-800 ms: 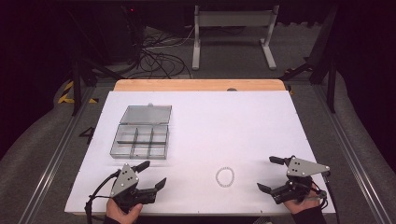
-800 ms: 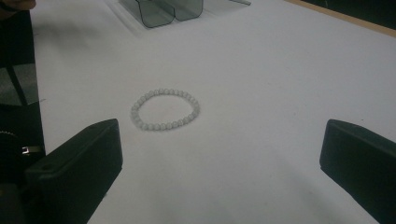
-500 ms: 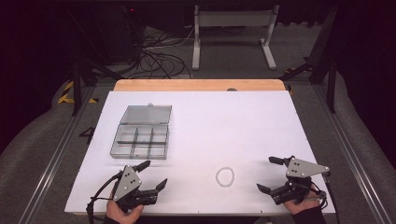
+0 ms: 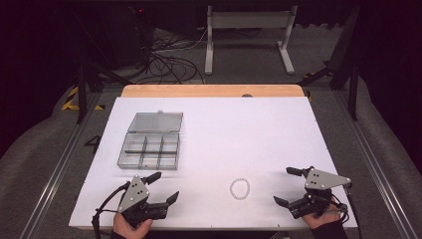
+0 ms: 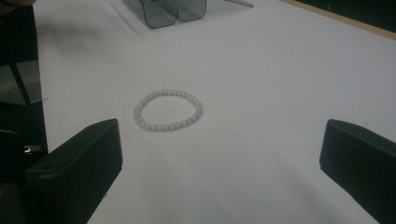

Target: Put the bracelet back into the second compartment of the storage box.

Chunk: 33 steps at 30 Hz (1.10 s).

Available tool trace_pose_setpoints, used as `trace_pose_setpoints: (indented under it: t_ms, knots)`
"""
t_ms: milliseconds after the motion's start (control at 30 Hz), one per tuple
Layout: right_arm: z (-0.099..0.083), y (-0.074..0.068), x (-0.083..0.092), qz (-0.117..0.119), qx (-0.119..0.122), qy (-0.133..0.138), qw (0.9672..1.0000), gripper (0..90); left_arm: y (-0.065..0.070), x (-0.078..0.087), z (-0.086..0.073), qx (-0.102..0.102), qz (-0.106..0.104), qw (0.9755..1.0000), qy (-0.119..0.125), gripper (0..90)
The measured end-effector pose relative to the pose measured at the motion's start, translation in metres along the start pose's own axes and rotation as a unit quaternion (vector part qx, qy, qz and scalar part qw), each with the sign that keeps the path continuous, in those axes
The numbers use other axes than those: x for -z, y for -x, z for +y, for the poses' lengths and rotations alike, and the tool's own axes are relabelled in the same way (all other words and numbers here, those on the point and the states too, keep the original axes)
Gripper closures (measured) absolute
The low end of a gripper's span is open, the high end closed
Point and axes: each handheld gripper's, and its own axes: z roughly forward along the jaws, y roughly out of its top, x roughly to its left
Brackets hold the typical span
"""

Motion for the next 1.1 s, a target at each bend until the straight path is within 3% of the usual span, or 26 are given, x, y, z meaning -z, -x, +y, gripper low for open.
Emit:
trace_pose_setpoints:
  t_ms: [133, 333, 433, 500, 1100]
  knots:
    - [0.000, 0.000, 0.000, 0.001, -0.001, -0.002, 1.0000, 0.0, 0.000, -0.002, 0.002, -0.015, 0.007, 0.9998, -0.009, 20.4]
    - [0.000, 0.000, -0.002, 0.004, -0.001, -0.005, 1.0000, 0.0, -0.002, -0.004, 0.010, 0.007, -0.020, 0.9997, -0.011, 20.4]
    - [0.000, 0.000, -0.002, 0.004, -0.002, -0.006, 1.0000, 0.0, -0.003, -0.006, 0.015, 0.012, -0.023, 0.9994, -0.021, 21.2]
    - [0.000, 0.000, -0.002, 0.006, -0.002, -0.006, 1.0000, 0.0, -0.002, -0.008, 0.018, 0.004, -0.016, 0.9995, -0.028, 23.5]
    - [-0.001, -0.001, -0.003, 0.011, -0.008, -0.010, 0.9999, 0.0, 0.010, -0.028, 0.057, -0.023, -0.065, 0.9973, -0.028, 25.6]
